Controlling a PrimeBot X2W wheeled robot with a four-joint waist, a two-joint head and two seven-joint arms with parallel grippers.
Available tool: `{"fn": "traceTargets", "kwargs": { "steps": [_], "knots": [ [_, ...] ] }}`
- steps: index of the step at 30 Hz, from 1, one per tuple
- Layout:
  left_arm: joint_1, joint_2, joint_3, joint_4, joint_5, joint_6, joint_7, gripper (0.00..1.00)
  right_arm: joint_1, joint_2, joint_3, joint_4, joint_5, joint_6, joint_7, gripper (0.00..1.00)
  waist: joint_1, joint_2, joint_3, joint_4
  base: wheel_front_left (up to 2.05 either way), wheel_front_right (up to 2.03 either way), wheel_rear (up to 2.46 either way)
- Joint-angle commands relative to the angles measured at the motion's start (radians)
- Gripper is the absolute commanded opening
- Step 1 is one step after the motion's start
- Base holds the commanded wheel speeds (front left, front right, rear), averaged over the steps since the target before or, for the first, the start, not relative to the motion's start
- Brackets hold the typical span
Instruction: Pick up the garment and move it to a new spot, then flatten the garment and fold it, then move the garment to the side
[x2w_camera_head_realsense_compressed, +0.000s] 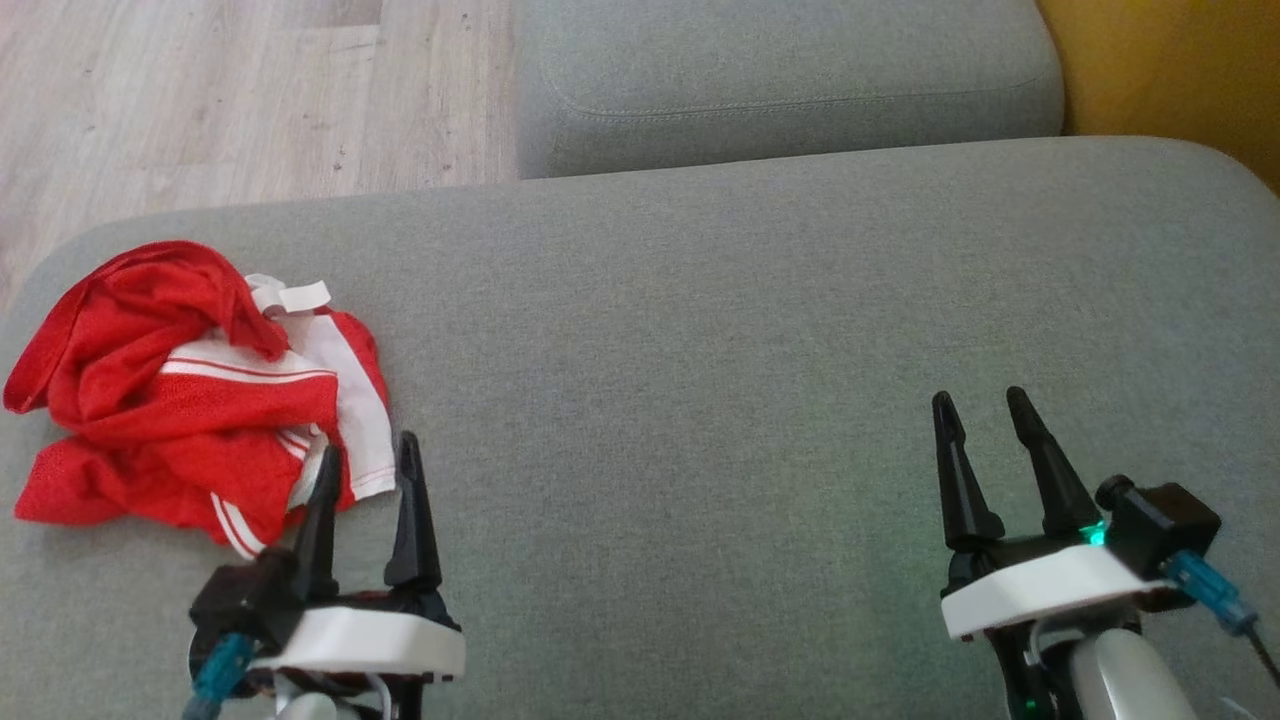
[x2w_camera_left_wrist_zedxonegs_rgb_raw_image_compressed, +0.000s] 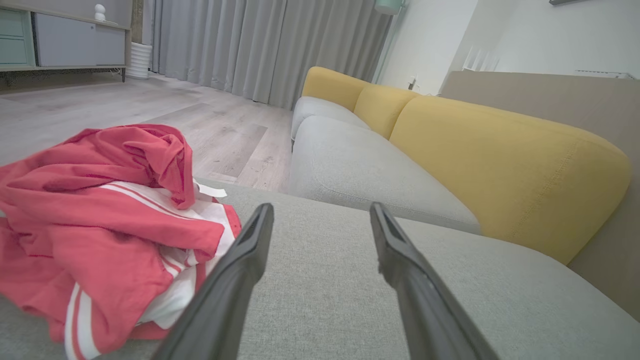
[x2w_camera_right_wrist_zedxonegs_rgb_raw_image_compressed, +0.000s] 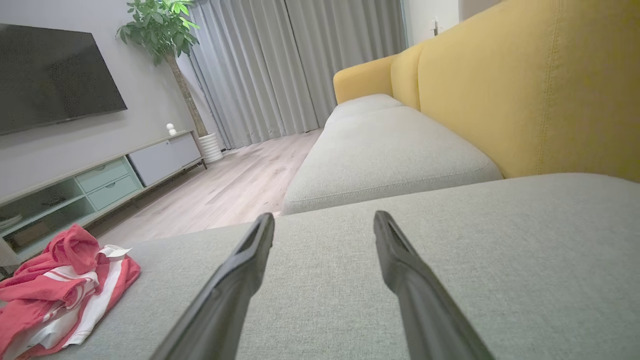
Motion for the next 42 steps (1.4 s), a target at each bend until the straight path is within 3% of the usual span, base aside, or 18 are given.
{"fn": "traceTargets", "kwargs": {
  "steps": [1,12,32,42],
  "knots": [
    [-0.039,0.016,0.01,-0.031,0.028,0.006,-0.014,1.0,-0.034,-0.006,0.02,-0.048,-0.039,-0.001,-0.018,1.0,0.0,0.0,0.0,-0.001,0.0,0.0,0.0],
    [-0.045,0.011,-0.019,-0.012,0.115,-0.033,-0.046,1.0,-0.033,-0.006,0.027,-0.087,-0.174,-0.001,-0.05,1.0,0.0,0.0,0.003,-0.017,0.0,0.0,0.0],
    [0.008,-0.048,0.078,-0.005,0.225,-0.142,-0.102,1.0,-0.005,-0.007,0.035,-0.065,-0.105,-0.001,-0.106,1.0,0.0,0.0,-0.006,-0.023,0.0,0.0,0.0],
    [-0.003,-0.05,0.06,0.057,0.24,-0.136,-0.113,1.0,-0.016,-0.008,0.057,-0.022,-0.089,-0.001,-0.118,1.0,0.0,0.0,-0.016,-0.024,0.0,0.0,0.0]
  ]
}}
